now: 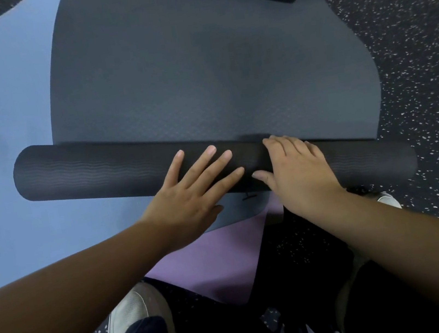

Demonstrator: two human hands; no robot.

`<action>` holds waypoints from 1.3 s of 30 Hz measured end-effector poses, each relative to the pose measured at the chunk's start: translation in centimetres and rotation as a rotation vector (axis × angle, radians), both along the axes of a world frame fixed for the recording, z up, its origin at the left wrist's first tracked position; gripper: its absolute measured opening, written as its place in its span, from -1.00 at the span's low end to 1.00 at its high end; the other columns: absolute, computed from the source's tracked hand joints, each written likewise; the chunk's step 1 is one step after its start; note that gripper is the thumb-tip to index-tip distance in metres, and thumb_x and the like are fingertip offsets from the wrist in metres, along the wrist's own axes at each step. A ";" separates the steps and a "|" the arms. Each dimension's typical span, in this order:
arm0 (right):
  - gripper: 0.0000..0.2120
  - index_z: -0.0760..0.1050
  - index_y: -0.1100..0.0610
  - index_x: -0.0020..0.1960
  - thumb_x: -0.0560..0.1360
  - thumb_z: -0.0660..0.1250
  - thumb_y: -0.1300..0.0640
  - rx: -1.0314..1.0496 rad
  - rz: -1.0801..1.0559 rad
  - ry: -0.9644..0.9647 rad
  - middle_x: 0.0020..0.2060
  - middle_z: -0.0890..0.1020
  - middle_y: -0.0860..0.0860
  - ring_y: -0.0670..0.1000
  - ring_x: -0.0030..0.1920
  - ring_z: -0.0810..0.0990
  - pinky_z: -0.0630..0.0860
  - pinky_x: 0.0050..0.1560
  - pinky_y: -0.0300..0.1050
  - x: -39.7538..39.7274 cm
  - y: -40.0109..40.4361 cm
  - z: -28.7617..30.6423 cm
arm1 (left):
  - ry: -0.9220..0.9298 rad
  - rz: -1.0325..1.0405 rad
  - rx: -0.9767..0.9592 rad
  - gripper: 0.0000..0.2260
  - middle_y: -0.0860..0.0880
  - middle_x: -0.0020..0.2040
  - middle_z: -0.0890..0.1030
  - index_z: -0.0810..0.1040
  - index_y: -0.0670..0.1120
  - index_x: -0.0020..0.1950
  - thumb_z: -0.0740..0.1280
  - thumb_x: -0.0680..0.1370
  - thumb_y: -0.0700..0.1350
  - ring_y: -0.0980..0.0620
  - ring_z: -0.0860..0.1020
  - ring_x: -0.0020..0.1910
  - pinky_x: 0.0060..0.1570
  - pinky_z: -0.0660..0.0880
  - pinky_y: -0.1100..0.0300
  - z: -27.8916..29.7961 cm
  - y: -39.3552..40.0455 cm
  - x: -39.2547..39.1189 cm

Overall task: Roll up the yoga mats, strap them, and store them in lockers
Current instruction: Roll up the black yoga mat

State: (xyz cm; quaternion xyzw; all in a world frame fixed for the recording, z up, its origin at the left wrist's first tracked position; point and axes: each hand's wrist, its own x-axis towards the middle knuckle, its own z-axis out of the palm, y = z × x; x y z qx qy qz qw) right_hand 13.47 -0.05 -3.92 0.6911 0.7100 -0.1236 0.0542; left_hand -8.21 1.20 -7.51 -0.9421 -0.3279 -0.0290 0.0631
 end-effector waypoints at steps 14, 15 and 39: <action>-0.09 -0.27 0.07 0.56 0.51 0.29 -0.14 -0.073 0.099 -0.030 0.55 -0.19 0.02 0.09 0.53 -0.27 -0.21 0.47 0.18 1.2 -0.5 -0.2 | 0.166 0.013 0.058 -0.11 -0.11 0.52 0.25 0.04 0.02 0.54 0.41 0.37 0.26 -0.18 0.25 0.48 0.31 0.26 -0.33 0.4 3.6 0.4; -0.08 -0.26 0.06 0.56 0.50 0.31 -0.13 -0.072 0.101 -0.032 0.55 -0.17 0.02 0.09 0.54 -0.25 -0.20 0.47 0.18 1.3 -0.4 -0.2 | 0.181 0.017 0.048 -0.06 -0.11 0.52 0.24 0.02 0.03 0.54 0.44 0.33 0.26 -0.19 0.25 0.48 0.31 0.26 -0.33 0.5 3.8 0.5; -0.03 0.14 0.14 0.52 0.29 0.49 -0.20 0.071 0.143 -0.100 0.40 0.33 0.14 0.19 0.42 0.26 0.02 0.43 0.30 1.7 0.8 1.5 | 0.036 0.100 -0.130 -0.17 -0.17 0.02 0.57 0.35 0.01 0.44 0.49 0.17 -0.11 -0.23 0.54 -0.13 -0.11 0.48 -0.03 3.4 7.1 1.0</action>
